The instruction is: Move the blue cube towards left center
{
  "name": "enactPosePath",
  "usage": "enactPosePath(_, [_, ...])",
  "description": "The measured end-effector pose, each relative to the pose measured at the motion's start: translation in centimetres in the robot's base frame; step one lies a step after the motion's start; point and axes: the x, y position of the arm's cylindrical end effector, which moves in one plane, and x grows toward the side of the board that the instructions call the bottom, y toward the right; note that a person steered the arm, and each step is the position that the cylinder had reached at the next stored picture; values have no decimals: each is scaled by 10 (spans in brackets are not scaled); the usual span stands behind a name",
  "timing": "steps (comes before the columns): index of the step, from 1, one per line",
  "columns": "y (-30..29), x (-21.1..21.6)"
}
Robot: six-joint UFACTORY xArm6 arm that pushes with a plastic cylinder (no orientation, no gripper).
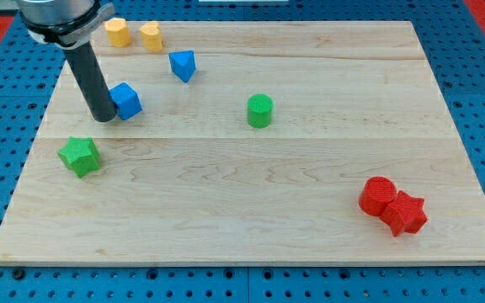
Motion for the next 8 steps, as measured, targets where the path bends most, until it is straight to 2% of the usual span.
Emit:
enactPosePath(2, [34,9])
enactPosePath(3, [79,-1])
enactPosePath(4, [91,-14])
enactPosePath(6, [15,-17])
enactPosePath(7, [50,-31])
enactPosePath(8, [30,-44])
